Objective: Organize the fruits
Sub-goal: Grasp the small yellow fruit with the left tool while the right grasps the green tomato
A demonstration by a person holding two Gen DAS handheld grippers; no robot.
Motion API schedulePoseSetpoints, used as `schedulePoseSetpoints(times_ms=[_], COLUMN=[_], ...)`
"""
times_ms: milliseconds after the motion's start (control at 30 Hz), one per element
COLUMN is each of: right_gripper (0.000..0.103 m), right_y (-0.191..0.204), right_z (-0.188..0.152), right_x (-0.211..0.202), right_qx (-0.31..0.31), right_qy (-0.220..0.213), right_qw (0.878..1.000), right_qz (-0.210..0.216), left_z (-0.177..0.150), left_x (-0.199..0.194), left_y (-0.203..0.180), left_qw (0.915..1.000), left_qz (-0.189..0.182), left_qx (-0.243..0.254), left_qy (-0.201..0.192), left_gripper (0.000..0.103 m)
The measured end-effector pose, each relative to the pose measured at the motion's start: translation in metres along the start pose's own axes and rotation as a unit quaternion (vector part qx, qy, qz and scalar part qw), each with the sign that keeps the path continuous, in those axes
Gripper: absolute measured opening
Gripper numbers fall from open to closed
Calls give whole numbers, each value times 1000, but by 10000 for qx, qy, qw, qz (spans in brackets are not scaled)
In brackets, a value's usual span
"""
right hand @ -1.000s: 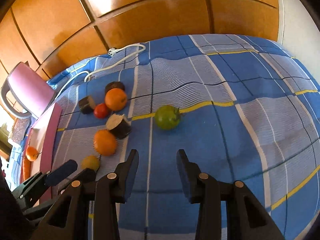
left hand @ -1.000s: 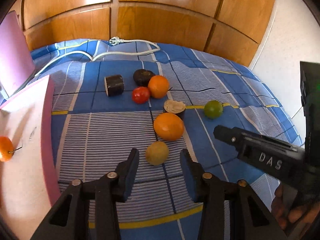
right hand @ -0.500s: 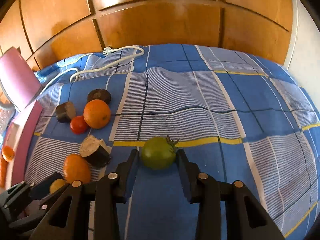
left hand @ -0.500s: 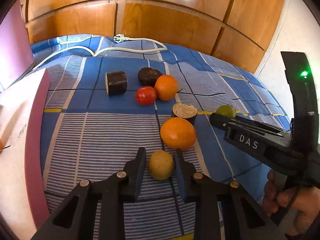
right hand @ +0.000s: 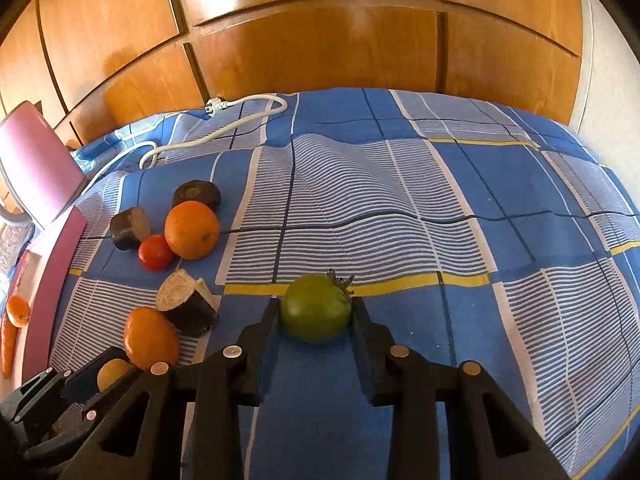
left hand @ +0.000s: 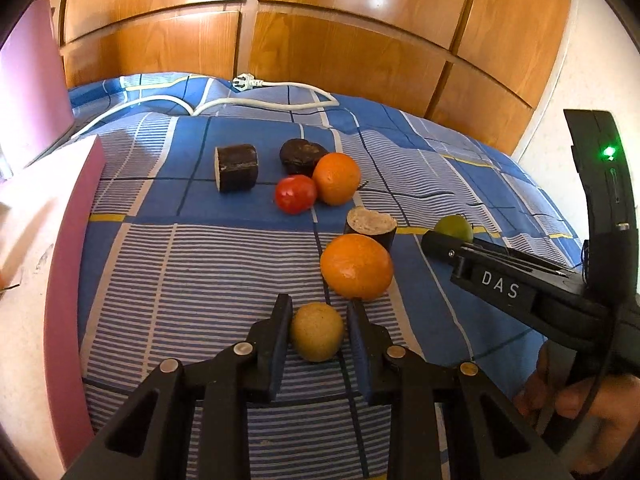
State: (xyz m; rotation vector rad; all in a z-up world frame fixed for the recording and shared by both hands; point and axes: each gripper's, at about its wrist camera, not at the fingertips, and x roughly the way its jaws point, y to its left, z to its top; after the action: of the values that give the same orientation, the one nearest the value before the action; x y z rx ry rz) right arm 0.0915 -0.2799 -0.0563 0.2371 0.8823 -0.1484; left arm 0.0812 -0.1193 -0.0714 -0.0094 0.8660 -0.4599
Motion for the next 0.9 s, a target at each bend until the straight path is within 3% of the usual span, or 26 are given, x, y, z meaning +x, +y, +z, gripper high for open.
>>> schedulePoseSetpoints(times_ms=[533,900], right_gripper=[33,33], right_y=[3,24], right_z=[-3,-42], right_x=[-4,-36], right_qx=[-97,-545], right_qy=[-17,-9], right_qw=[9999,9985], right_qz=[-62,43], left_z=[-6,-24], left_x=[-12,-35], left_y=[1,0], left_qw=[10000,9997], left_qz=[64,171], left_qx=[9,93], left_qy=[64,154], left_gripper=[25,25])
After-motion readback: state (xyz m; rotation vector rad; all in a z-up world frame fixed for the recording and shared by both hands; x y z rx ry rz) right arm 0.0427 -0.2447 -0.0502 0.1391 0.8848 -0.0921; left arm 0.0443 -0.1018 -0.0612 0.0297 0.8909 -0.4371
